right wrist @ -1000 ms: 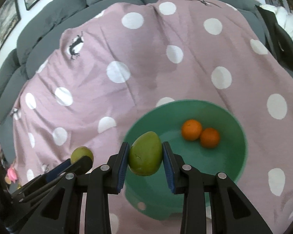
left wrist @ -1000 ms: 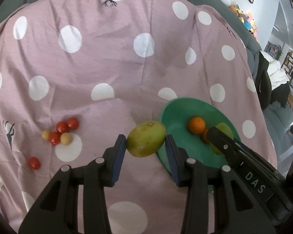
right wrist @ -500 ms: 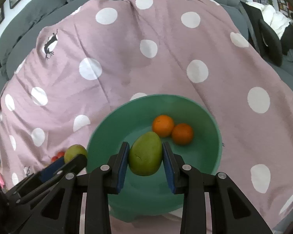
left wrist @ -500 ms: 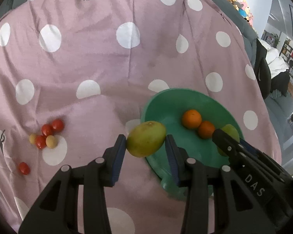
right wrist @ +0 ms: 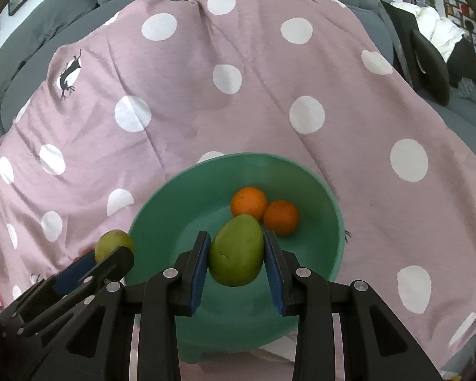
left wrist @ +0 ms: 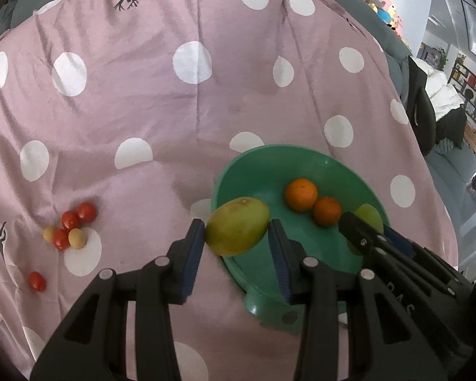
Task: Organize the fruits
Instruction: 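Lift both held green fruits and carry them over the green bowl, then lower both fruits into the green bowl and open both tools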
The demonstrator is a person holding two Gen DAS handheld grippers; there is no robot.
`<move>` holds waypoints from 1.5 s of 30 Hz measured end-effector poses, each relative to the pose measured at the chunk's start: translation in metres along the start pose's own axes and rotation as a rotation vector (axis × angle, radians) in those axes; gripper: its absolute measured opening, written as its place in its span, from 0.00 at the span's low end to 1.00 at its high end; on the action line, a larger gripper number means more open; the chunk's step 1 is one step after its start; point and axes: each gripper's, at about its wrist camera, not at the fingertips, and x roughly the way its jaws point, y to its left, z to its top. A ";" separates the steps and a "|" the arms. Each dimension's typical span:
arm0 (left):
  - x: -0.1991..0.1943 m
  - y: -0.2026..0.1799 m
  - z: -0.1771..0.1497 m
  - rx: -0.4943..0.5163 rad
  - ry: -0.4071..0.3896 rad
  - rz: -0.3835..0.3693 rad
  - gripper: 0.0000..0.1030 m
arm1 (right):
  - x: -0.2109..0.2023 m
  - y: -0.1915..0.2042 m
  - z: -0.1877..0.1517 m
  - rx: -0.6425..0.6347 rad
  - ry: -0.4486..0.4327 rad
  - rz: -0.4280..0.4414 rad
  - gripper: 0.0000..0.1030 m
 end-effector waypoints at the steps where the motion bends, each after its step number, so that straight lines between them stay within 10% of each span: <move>1: 0.000 -0.001 0.000 0.003 -0.002 0.000 0.40 | 0.001 -0.001 0.000 0.002 0.002 -0.001 0.34; 45: 0.013 -0.012 -0.002 0.011 0.035 -0.021 0.40 | 0.010 -0.010 -0.003 0.027 0.036 -0.078 0.34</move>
